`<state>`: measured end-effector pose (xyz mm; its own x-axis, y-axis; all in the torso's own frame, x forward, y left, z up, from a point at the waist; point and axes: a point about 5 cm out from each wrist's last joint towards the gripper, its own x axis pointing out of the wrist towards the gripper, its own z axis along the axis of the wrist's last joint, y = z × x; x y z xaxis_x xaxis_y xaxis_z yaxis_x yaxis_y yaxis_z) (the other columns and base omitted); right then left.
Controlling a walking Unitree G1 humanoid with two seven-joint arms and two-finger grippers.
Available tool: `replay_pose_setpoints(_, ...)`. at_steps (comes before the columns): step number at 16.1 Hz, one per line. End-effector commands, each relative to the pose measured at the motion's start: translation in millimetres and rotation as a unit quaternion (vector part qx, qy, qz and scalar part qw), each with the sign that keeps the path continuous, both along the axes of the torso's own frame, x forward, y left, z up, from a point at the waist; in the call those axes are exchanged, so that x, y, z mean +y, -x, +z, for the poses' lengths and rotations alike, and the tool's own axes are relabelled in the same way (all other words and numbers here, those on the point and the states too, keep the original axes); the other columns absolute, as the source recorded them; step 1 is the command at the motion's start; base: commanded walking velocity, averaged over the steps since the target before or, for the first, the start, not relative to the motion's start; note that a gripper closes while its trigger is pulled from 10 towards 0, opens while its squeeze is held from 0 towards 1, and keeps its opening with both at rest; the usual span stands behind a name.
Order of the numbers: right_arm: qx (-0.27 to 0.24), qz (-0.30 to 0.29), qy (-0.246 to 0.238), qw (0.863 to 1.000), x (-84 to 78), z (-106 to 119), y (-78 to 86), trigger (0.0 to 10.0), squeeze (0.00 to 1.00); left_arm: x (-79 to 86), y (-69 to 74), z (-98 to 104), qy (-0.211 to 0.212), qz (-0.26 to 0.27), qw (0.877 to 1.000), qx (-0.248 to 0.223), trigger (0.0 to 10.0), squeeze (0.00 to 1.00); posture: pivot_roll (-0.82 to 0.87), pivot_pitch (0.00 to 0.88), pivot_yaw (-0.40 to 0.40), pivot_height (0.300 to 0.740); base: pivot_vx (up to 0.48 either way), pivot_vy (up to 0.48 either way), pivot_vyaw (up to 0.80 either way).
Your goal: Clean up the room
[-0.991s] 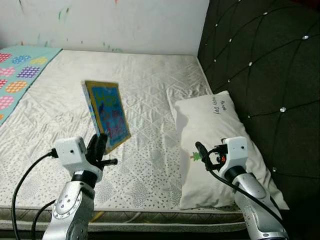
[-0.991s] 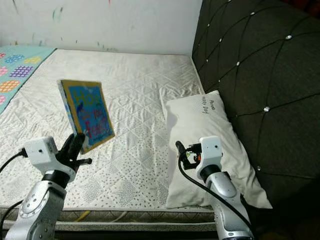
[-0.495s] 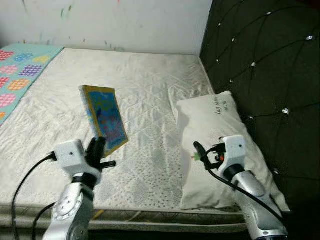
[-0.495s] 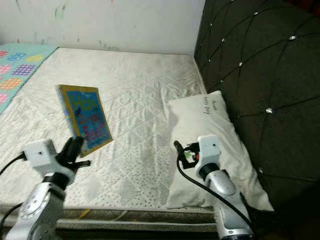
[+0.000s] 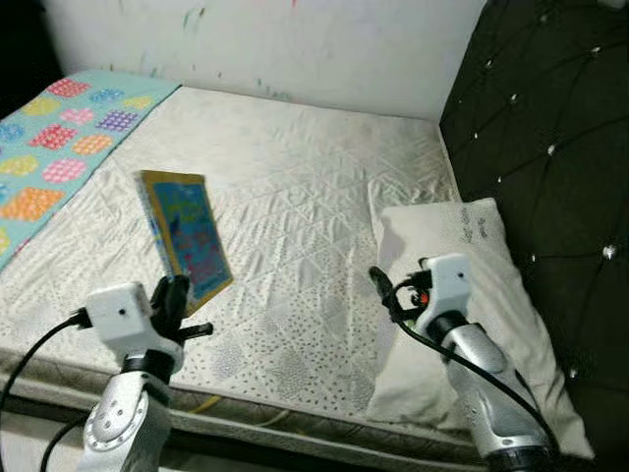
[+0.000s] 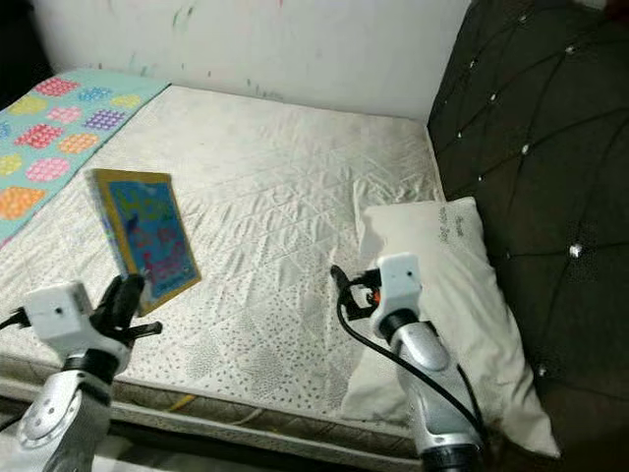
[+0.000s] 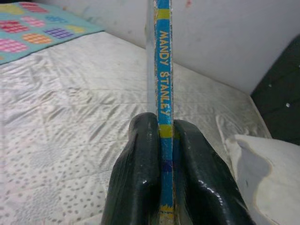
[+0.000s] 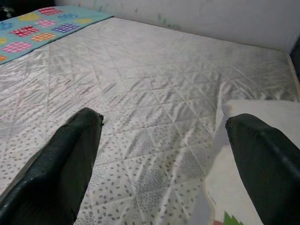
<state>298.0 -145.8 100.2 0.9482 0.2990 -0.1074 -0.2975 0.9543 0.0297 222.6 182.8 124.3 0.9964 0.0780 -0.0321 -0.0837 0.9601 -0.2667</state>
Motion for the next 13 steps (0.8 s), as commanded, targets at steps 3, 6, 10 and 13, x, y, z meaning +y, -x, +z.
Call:
replay_pose_setpoints(3,-0.007,0.028,-0.006,1.0,12.3,4,-8.4,10.0,0.0,5.6,10.7,9,-0.011,0.031,0.999,-0.025,10.0,0.0,0.11,0.0,-0.125,0.74,0.0,0.0,0.0)
replay_pose_setpoints(6,-0.006,0.044,-0.004,0.999,18.7,4,-12.0,10.0,0.0,2.3,11.9,8,-0.011,0.031,0.999,-0.024,10.0,0.0,0.12,0.0,-0.133,0.74,0.0,0.0,0.0)
replay_pose_setpoints(10,-0.025,0.01,-0.003,1.0,5.8,9,-14.0,10.0,0.0,-4.6,-4.9,7,-0.012,-0.007,1.0,-0.027,10.0,0.0,0.04,0.0,-0.074,0.74,0.0,0.0,0.0)
replay_pose_setpoints(13,-0.027,-0.023,0.001,0.999,-11.3,7,-4.6,10.0,0.0,-12.0,-18.3,5,-0.009,-0.037,0.999,-0.027,10.0,0.0,-0.01,0.0,-0.036,0.74,0.0,0.0,0.0)
